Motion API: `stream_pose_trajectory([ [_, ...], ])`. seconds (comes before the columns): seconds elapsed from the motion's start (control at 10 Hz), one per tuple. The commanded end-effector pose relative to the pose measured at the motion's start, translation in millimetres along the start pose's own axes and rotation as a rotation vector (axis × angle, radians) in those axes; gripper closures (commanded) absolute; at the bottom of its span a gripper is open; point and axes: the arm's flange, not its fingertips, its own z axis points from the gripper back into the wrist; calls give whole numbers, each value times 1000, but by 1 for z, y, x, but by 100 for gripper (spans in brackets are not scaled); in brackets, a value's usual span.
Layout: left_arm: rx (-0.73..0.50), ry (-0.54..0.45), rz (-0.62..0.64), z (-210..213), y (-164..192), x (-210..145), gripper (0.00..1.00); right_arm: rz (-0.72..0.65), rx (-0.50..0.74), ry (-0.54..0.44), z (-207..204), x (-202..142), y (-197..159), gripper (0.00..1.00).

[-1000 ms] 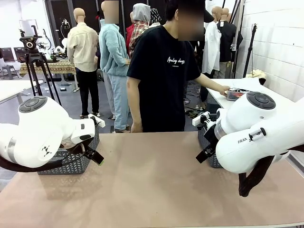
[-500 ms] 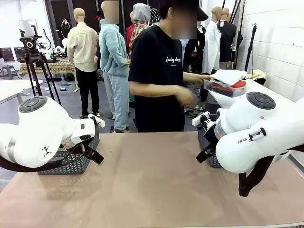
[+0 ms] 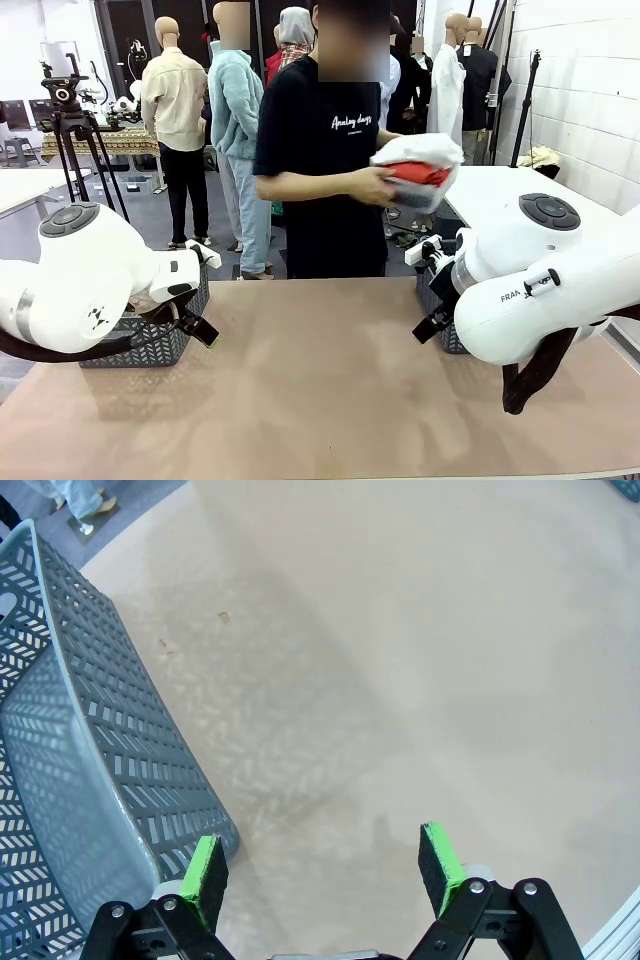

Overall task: Sort the tops and bottoms.
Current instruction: Lift clothes from the center of the table with your left hand.

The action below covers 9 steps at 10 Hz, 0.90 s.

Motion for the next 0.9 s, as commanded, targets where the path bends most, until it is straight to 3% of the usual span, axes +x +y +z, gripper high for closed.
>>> stream_pose_trajectory([
  [0.0, 0, 0, 4, 0, 2, 0, 0, -2, 0, -1, 0, 0, 0, 0],
  [0.8, 0, 0, 4, 0, 2, 0, 0, -2, 0, -1, 0, 0, 0, 0],
])
